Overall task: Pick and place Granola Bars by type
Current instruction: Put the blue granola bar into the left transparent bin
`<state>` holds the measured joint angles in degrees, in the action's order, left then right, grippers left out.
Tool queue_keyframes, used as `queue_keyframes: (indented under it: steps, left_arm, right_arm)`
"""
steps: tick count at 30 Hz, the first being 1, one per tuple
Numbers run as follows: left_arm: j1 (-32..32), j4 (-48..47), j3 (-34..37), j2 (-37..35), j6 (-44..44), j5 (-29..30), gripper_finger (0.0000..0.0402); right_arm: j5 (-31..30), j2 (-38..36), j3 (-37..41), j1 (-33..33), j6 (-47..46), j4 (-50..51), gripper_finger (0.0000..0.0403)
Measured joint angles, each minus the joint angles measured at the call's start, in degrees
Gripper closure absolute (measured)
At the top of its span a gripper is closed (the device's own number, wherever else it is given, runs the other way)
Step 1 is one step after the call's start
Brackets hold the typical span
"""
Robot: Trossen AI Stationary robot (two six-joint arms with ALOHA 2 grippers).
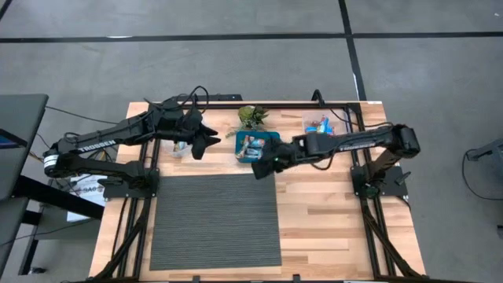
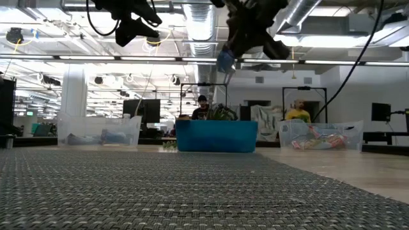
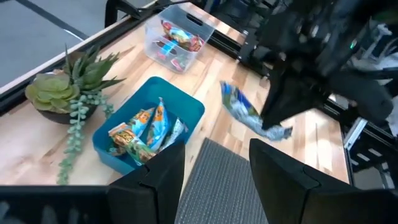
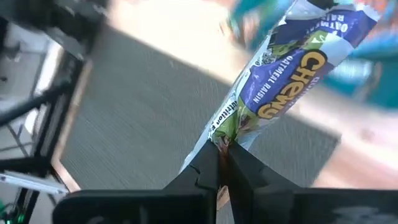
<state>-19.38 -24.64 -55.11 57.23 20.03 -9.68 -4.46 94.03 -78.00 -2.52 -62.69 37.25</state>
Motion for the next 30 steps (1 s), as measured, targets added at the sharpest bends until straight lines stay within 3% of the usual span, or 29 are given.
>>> queue_keyframes:
  steps: [8, 18, 23, 30]
  left_arm:
    - [0.0, 10.97, -0.02, 0.54, 9.28, -1.05, 0.023]
    - [-0.18, 26.19, -0.02, 7.39, 22.77, -8.59, 0.023]
    - [-0.17, 30.95, -0.02, 10.55, 24.33, -10.94, 0.023]
    - [-0.25, 34.65, -0.02, 12.18, 22.54, -9.48, 0.023]
  right_arm:
    - [-1.61, -1.75, -6.06, 3.21, 15.72, -6.44, 0.04]
    - [-0.75, -1.78, -12.21, 5.64, 27.69, -10.04, 0.0402]
    - [1.68, -1.8, -12.96, 6.56, 30.96, -10.35, 0.0402]
    - [4.34, -1.8, -13.02, 7.38, 32.72, -11.79, 0.0402]
